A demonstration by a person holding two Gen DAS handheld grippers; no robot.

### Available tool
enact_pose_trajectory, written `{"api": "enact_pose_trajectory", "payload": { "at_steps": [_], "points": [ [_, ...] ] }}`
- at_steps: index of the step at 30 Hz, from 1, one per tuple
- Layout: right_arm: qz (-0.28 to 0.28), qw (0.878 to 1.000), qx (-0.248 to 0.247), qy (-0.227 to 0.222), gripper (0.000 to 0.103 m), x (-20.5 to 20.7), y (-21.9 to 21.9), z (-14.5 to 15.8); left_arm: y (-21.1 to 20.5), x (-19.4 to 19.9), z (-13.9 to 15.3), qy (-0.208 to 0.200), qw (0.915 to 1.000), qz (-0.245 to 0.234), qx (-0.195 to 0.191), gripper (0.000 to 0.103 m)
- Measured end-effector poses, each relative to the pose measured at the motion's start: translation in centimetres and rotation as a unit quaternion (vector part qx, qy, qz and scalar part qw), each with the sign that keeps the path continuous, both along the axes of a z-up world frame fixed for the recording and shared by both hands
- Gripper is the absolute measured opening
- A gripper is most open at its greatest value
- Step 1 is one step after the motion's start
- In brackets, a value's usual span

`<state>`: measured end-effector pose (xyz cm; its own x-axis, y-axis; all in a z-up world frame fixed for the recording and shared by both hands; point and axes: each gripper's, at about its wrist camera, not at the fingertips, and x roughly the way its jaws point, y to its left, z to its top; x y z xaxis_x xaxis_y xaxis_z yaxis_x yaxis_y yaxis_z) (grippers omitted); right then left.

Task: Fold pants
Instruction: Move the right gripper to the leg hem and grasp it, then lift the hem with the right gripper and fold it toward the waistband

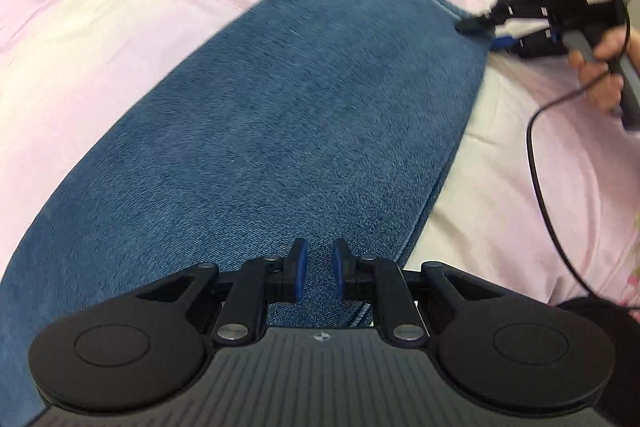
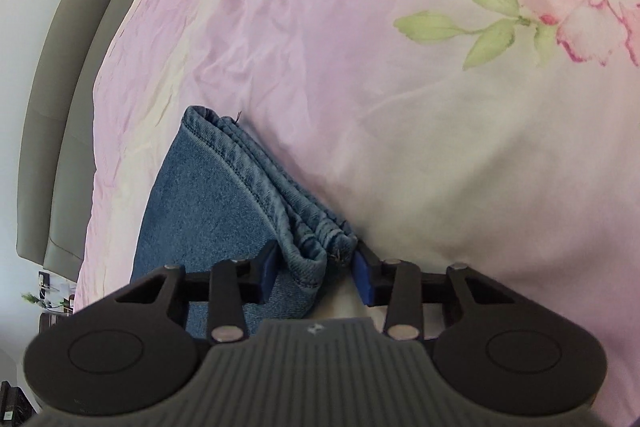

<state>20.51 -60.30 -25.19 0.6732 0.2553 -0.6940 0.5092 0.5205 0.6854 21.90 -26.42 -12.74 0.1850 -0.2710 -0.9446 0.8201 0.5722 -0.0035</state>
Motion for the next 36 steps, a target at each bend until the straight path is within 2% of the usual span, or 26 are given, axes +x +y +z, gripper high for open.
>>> {"api": "enact_pose_trajectory", "payload": {
  "at_steps": [4,7,13,16,20,23,25,27,28,30,33,36],
  "points": [
    [0.001,1.000,-0.016,-0.012,0.026,0.0,0.5,0.7,-0.9,-0.3,-0.7,0.000,0.9995,-0.027,0.018,0.015],
    [0.009,0.999,-0.031,-0.029,0.024,-0.7,0.4,2.3,-1.1,-0.5,-1.2,0.004,0.9992,-0.032,0.023,0.014],
    [0.043,0.994,-0.065,-0.076,0.021,-1.2,1.8,8.3,-2.2,-2.0,-2.5,-0.024,0.9974,-0.052,0.043,0.013],
    [0.071,0.989,-0.087,-0.100,0.021,-1.0,3.8,12.1,-2.0,-2.8,-2.7,-0.039,0.9976,-0.044,0.036,0.013],
    [0.107,0.979,-0.123,-0.125,0.021,-0.2,7.0,16.9,-0.5,-4.4,-1.6,-0.065,0.9977,-0.017,-0.003,0.012],
    [0.129,0.970,-0.157,-0.137,0.021,-0.6,9.2,20.5,1.4,-5.3,0.0,-0.050,0.9961,0.012,-0.072,0.009],
    [0.144,0.965,-0.169,-0.141,0.021,-0.3,10.9,22.2,2.1,-6.0,-0.4,-0.049,0.9948,0.028,-0.085,0.008],
    [0.161,0.960,-0.178,-0.143,0.021,-0.1,12.9,23.5,2.8,-6.2,-1.2,-0.029,0.9926,0.051,-0.107,0.005],
    [0.172,0.956,-0.186,-0.145,0.021,-0.2,14.3,24.1,3.2,-6.4,-1.4,-0.015,0.9914,0.056,-0.117,0.011],
    [0.190,0.948,-0.205,-0.152,0.021,0.1,16.9,25.3,4.1,-6.9,-0.9,-0.007,0.9895,0.061,-0.131,0.012],
    [0.224,0.935,-0.221,-0.162,0.021,0.7,20.9,26.8,6.8,-8.2,0.6,-0.018,0.9870,0.063,-0.147,0.012],
    [0.253,0.927,-0.220,-0.170,0.021,1.2,25.0,27.4,11.7,-8.4,2.9,-0.019,0.9815,0.096,-0.164,0.012]
  ]
}}
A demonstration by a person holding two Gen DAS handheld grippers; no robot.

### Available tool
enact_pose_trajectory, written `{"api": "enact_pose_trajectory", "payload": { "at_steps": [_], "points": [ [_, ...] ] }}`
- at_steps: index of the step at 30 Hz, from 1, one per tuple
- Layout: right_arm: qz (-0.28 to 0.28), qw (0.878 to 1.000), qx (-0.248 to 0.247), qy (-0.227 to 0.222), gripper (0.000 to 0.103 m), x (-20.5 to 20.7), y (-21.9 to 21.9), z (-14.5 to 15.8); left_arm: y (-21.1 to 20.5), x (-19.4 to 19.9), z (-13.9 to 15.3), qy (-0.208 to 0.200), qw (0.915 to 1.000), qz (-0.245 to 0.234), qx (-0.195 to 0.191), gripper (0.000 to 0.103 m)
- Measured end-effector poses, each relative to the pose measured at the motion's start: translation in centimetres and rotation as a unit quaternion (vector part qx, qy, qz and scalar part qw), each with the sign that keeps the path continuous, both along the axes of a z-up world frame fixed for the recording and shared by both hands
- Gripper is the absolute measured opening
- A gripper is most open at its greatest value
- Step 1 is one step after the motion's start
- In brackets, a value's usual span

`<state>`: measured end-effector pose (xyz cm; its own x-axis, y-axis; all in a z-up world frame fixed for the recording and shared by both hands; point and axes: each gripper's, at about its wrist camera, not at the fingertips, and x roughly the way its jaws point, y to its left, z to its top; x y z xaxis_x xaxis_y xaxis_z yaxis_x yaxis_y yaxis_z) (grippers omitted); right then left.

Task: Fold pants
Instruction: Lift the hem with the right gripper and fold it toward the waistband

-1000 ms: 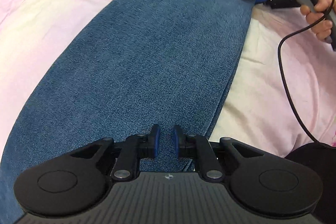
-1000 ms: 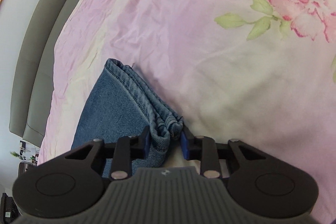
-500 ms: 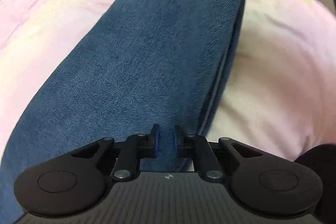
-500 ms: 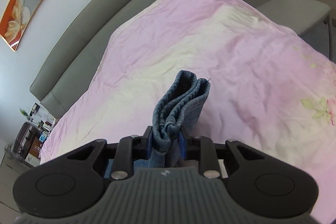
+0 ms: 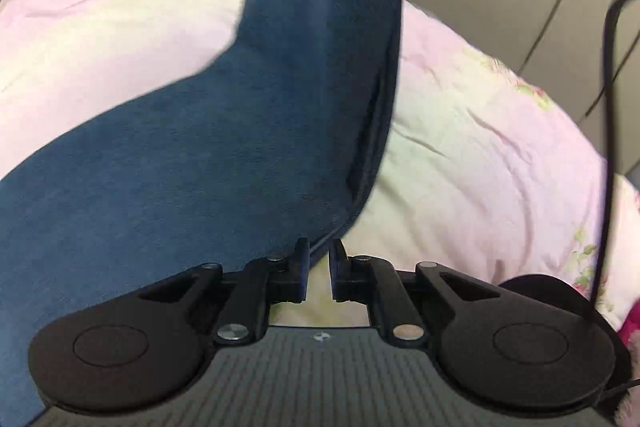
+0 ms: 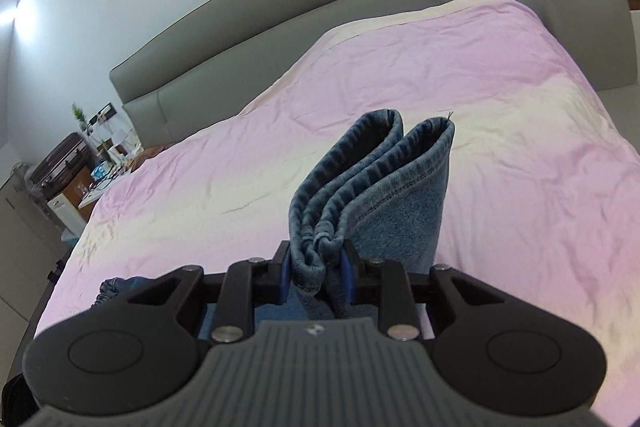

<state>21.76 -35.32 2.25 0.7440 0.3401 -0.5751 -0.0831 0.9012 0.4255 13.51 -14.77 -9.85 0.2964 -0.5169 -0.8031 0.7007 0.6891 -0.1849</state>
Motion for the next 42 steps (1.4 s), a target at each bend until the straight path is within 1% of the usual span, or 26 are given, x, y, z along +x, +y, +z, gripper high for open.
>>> {"api": "enact_pose_trajectory", "payload": {
  "at_steps": [4,6,8,10,13,14,16,17,19,21,22,23,24,26,28,30,31,32,33,34,35,36,37,39,41,42],
  "points": [
    [0.040,0.999,-0.003,0.009,0.021,0.9,5.6,-0.4,7.6,0.2,2.9,0.004,0.9973,0.072,-0.012,0.012],
    [0.060,0.998,-0.005,0.020,0.021,1.3,8.4,-1.2,11.3,0.2,3.8,0.002,0.9930,0.116,-0.018,0.012],
    [0.082,0.996,-0.009,0.034,0.021,1.5,11.4,-2.5,14.9,0.1,4.0,0.001,0.9867,0.161,-0.026,0.012],
    [0.105,0.993,-0.019,0.052,0.021,1.6,14.4,-4.3,18.0,0.1,3.6,0.007,0.9780,0.205,-0.036,0.012],
    [0.137,0.987,-0.043,0.079,0.021,1.6,18.5,-7.5,21.9,0.1,2.1,0.029,0.9610,0.265,-0.073,0.012],
    [0.147,0.984,-0.051,0.091,0.021,1.6,19.9,-9.1,22.8,-0.1,1.5,0.036,0.9551,0.281,-0.085,0.012],
    [0.162,0.978,-0.069,0.109,0.021,1.6,22.2,-11.5,24.3,-0.2,0.2,0.050,0.9460,0.303,-0.103,0.012],
    [0.170,0.974,-0.084,0.120,0.021,1.7,23.4,-13.0,24.6,-0.1,-0.4,0.057,0.9434,0.309,-0.105,0.012],
    [0.183,0.968,-0.112,0.131,0.021,1.5,25.1,-15.2,24.9,0.6,-0.8,0.058,0.9432,0.311,-0.102,0.012],
    [0.195,0.962,-0.139,0.133,0.022,1.3,26.1,-16.6,25.0,0.8,-1.5,0.067,0.9416,0.314,-0.102,0.013],
    [0.200,0.960,-0.144,0.136,0.027,1.3,26.3,-17.0,25.2,0.8,-1.9,0.073,0.9409,0.313,-0.106,0.015],
    [0.204,0.959,-0.142,0.139,0.034,1.3,26.4,-17.2,24.8,1.3,-2.3,0.080,0.9404,0.313,-0.108,0.016],
    [0.204,0.959,-0.138,0.141,0.035,1.2,26.5,-17.0,24.6,1.8,-2.3,0.084,0.9401,0.313,-0.106,0.017],
    [0.207,0.960,-0.135,0.132,0.046,0.9,26.6,-16.2,24.7,1.9,-2.5,0.091,0.9384,0.316,-0.106,0.020],
    [0.198,0.962,-0.153,0.112,0.049,0.9,27.0,-15.2,24.7,1.8,-2.6,0.098,0.9373,0.315,-0.111,0.022],
    [0.185,0.961,-0.169,0.119,0.048,1.6,27.4,-15.4,24.8,1.8,-2.8,0.101,0.9361,0.317,-0.115,0.023],
    [0.179,0.961,-0.165,0.131,0.043,2.4,27.8,-15.5,24.9,1.8,-2.8,0.102,0.9355,0.317,-0.117,0.023],
    [0.175,0.959,-0.167,0.148,0.036,2.7,27.8,-16.2,25.0,1.7,-2.9,0.103,0.9346,0.319,-0.119,0.023],
    [0.170,0.956,-0.179,0.160,0.032,2.9,28.2,-17.0,25.2,1.7,-3.1,0.104,0.9339,0.320,-0.121,0.023],
    [0.165,0.956,-0.181,0.164,0.031,3.0,28.4,-17.7,25.4,1.6,-3.2,0.105,0.9334,0.320,-0.123,0.023],
    [0.161,0.958,-0.170,0.166,0.023,3.0,28.4,-18.1,25.4,1.5,-3.2,0.107,0.9326,0.321,-0.126,0.023],
    [0.156,0.961,-0.157,0.167,0.020,3.0,28.3,-18.2,25.6,1.5,-3.2,0.110,0.9317,0.320,-0.131,0.023],
    [0.151,0.963,-0.149,0.164,0.014,2.8,28.0,-18.0,25.7,1.4,-3.2,0.115,0.9302,0.320,-0.139,0.023],
    [0.149,0.969,-0.125,0.156,0.012,2.4,27.1,-17.2,26.1,1.6,-3.3,0.127,0.9255,0.318,-0.162,0.025],
    [0.157,0.972,-0.093,0.147,0.012,1.8,26.0,-16.1,26.2,1.9,-3.5,0.137,0.9193,0.318,-0.188,0.033],
    [0.166,0.972,-0.082,0.146,0.012,1.5,25.6,-15.6,25.9,2.4,-3.6,0.144,0.9151,0.318,-0.202,0.037]
  ]
}}
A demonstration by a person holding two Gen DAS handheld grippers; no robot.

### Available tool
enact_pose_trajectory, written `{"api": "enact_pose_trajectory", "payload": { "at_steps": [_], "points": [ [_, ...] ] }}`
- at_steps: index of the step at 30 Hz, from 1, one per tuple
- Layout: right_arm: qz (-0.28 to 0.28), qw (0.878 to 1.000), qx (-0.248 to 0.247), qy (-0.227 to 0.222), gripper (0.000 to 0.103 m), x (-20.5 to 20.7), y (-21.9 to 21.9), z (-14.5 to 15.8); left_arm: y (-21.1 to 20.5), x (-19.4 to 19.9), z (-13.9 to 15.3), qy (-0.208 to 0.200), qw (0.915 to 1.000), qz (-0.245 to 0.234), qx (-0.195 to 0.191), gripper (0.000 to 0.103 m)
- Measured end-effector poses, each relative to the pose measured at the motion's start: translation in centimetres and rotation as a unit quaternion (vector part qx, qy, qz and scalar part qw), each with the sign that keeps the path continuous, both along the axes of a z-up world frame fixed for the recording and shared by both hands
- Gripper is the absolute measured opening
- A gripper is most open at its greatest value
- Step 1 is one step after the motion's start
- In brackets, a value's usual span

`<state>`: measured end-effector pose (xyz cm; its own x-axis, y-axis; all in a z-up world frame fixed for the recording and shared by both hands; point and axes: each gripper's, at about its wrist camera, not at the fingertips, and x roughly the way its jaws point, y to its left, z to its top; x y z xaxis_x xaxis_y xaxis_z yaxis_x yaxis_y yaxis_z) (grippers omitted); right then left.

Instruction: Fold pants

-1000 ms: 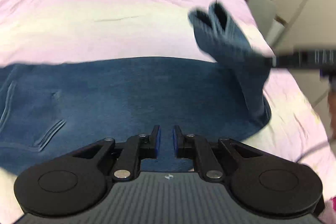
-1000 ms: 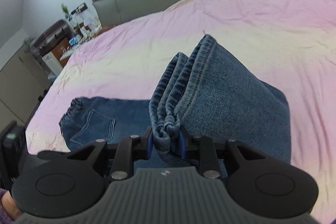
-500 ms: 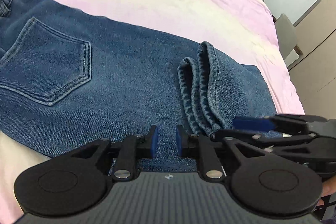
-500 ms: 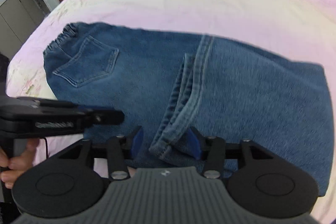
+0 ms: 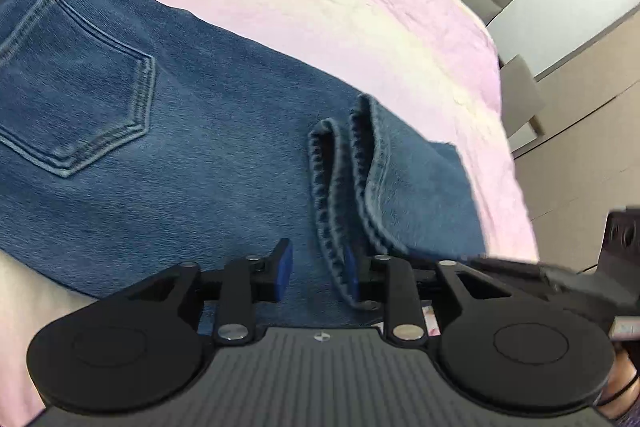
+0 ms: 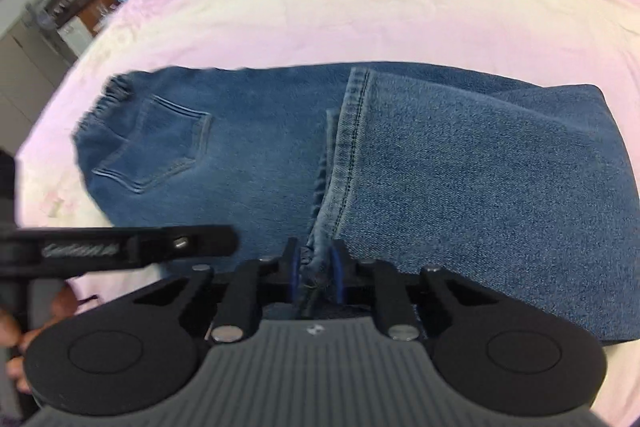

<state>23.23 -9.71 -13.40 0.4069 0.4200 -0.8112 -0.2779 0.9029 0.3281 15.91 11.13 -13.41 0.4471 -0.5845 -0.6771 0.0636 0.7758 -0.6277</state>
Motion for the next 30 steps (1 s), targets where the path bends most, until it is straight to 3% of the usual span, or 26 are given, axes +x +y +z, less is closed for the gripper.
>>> {"api": "enact_pose_trajectory", "payload": {
  "at_steps": [2,4,8,11,15,18,21,22,26,30],
  "points": [
    [0.020,1.000,0.005,0.002,0.012,-0.6,-0.2,0.3,-0.3,0.8,-0.4,0.007,0.9995,0.004,-0.030,0.050],
    [0.035,0.999,-0.002,0.008,0.012,-0.7,0.2,-0.6,-1.1,1.6,-0.7,0.011,0.9993,0.003,-0.036,0.053],
    [0.041,0.999,0.002,0.024,0.012,-0.5,0.5,-3.1,-2.8,2.4,-1.5,0.017,0.9998,-0.005,0.006,0.062],
    [0.045,0.999,0.010,0.023,0.013,-0.8,0.4,-4.3,-4.6,3.1,-2.4,0.021,0.9985,-0.014,0.049,0.063],
    [0.042,0.998,0.031,0.025,0.013,-0.9,-0.5,-4.9,-6.9,3.8,-2.9,-0.003,0.9964,-0.024,0.081,0.066],
    [0.050,0.998,0.033,0.012,0.013,-1.3,-0.6,-4.9,-8.4,3.6,-3.0,-0.027,0.9921,-0.034,0.118,0.053],
    [0.054,0.998,0.043,-0.004,0.024,-1.5,-1.2,-4.4,-9.5,3.1,-2.4,-0.053,0.9872,-0.029,0.147,0.033],
    [0.053,0.997,0.047,-0.010,0.034,-1.6,-1.6,-4.1,-9.7,2.9,-2.2,-0.061,0.9859,-0.026,0.154,0.028],
    [0.042,0.997,0.025,-0.055,0.051,-2.8,-4.0,-2.1,-10.0,2.3,-0.1,-0.098,0.9811,-0.028,0.164,0.017],
    [-0.004,0.996,-0.006,-0.093,0.053,-4.3,-9.1,-0.2,-11.0,2.8,4.0,-0.143,0.9718,-0.052,0.180,0.015]
  ]
}}
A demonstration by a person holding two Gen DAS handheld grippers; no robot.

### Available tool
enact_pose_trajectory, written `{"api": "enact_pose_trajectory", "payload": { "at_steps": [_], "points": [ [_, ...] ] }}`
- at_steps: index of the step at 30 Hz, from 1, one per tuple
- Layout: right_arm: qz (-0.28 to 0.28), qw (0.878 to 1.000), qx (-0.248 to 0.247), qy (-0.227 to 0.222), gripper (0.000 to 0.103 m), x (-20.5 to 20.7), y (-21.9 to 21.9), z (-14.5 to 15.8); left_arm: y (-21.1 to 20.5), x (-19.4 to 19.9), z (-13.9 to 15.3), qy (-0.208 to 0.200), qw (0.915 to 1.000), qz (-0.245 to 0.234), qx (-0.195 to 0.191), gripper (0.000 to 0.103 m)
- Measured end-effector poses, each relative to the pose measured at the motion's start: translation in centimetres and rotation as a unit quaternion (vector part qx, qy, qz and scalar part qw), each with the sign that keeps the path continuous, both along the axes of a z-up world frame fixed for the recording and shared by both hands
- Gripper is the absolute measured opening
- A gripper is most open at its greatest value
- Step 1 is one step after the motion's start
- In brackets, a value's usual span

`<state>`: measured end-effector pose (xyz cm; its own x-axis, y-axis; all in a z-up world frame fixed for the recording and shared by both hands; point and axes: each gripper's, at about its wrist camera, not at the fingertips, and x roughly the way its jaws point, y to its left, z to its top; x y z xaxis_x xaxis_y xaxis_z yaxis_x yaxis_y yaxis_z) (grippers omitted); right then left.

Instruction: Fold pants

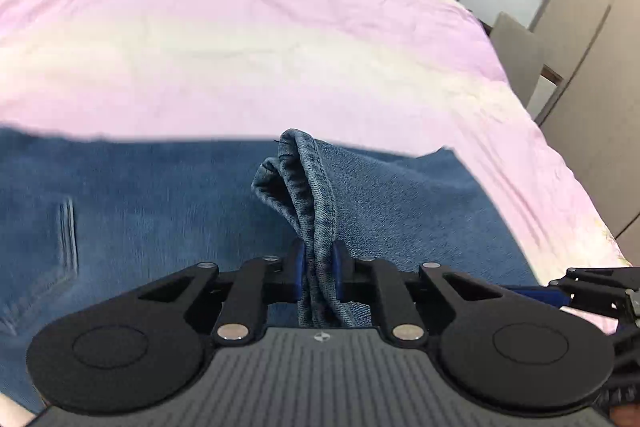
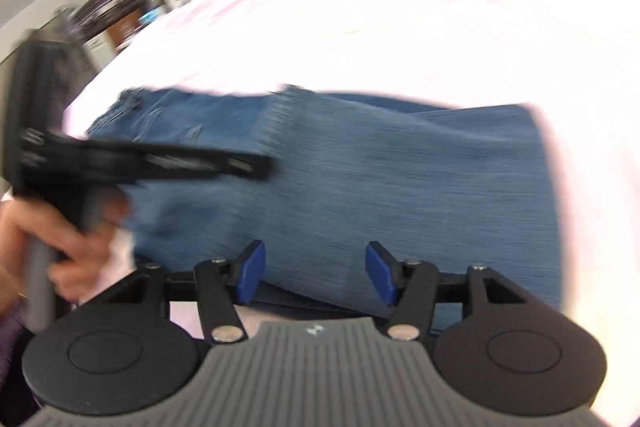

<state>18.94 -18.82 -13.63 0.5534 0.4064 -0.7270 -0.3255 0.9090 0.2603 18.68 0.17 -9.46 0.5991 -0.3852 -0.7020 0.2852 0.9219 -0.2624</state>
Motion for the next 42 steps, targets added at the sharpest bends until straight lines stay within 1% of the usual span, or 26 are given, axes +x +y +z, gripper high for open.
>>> {"api": "enact_pose_trajectory", "payload": {
  "at_steps": [3,4,6,7,8,9,10,11,13,16,19,21,24,26,28,30,33,35,37,38,39,42],
  "points": [
    [-0.039,0.999,-0.008,-0.010,0.053,-0.2,-3.7,1.0,-0.1,0.7,2.2,-0.016,0.9996,-0.012,0.019,0.015],
    [-0.052,0.999,-0.011,-0.013,0.053,0.0,-4.8,1.3,-0.1,1.4,2.5,-0.016,0.9995,-0.011,0.027,0.015],
    [-0.070,0.997,-0.015,-0.014,0.052,0.4,-6.4,1.5,0.2,2.7,1.4,0.003,0.9992,-0.004,0.039,0.015],
    [-0.080,0.997,-0.019,-0.011,0.046,0.7,-7.4,1.4,0.4,3.4,0.1,0.022,0.9988,0.004,0.044,0.015],
    [-0.084,0.996,-0.022,-0.010,0.032,1.0,-7.8,1.2,0.7,4.0,-1.4,0.045,0.9978,0.011,0.048,0.014],
    [-0.086,0.996,-0.025,-0.011,0.026,1.4,-8.4,1.1,1.1,4.3,-2.8,0.064,0.9966,0.014,0.049,0.014],
    [-0.085,0.996,-0.032,-0.011,0.020,1.8,-8.7,0.9,1.4,4.4,-4.1,0.074,0.9959,0.017,0.048,0.015],
    [-0.080,0.996,-0.038,-0.012,0.016,2.3,-8.9,0.7,1.6,4.4,-4.8,0.076,0.9959,0.022,0.042,0.016],
    [-0.068,0.996,-0.055,-0.019,0.012,3.5,-9.3,0.3,1.8,4.5,-5.6,0.085,0.9953,0.034,0.030,0.017],
    [-0.049,0.996,-0.075,-0.028,0.010,6.6,-8.7,-0.6,1.4,5.0,-6.0,0.095,0.9943,0.031,0.039,0.019],
    [-0.040,0.995,-0.086,-0.032,0.009,10.8,-7.8,-1.7,1.3,5.3,-6.2,0.103,0.9935,0.027,0.038,0.020],
    [-0.030,0.994,-0.102,-0.036,0.008,13.1,-7.4,-2.6,1.1,5.7,-6.4,0.105,0.9935,0.023,0.039,0.021],
    [-0.034,0.994,-0.105,-0.012,0.003,16.6,-7.1,-4.5,1.5,5.8,-6.9,0.108,0.9936,0.023,0.028,0.022],
    [-0.042,0.994,-0.102,0.020,0.001,18.6,-7.0,-6.5,2.0,5.9,-7.1,0.111,0.9934,0.026,0.018,0.025],
    [-0.041,0.993,-0.103,0.032,0.000,19.5,-7.0,-7.8,2.7,5.5,-7.3,0.111,0.9933,0.026,0.017,0.027],
    [-0.049,0.994,-0.091,0.044,0.000,20.0,-7.4,-8.1,2.8,5.5,-7.3,0.112,0.9931,0.026,0.020,0.027],
    [-0.047,0.993,-0.092,0.051,0.000,19.9,-7.6,-6.9,2.8,5.6,-6.9,0.120,0.9921,0.030,0.021,0.028],
    [-0.029,0.993,-0.101,0.053,0.000,18.6,-7.3,-5.7,3.0,5.4,-6.5,0.126,0.9913,0.033,0.018,0.029],
    [-0.009,0.993,-0.103,0.052,0.001,16.2,-7.5,-4.4,3.0,5.3,-6.1,0.129,0.9908,0.035,0.021,0.032],
    [0.002,0.993,-0.101,0.052,0.001,15.0,-7.7,-3.9,3.0,5.1,-5.8,0.128,0.9908,0.034,0.028,0.035],
    [0.011,0.994,-0.100,0.053,0.001,13.7,-7.8,-3.4,3.0,4.7,-5.5,0.127,0.9907,0.034,0.036,0.037],
    [0.040,0.994,-0.093,0.052,0.001,9.7,-8.2,-2.3,2.9,3.1,-4.4,0.123,0.9908,0.028,0.049,0.037]
  ]
}}
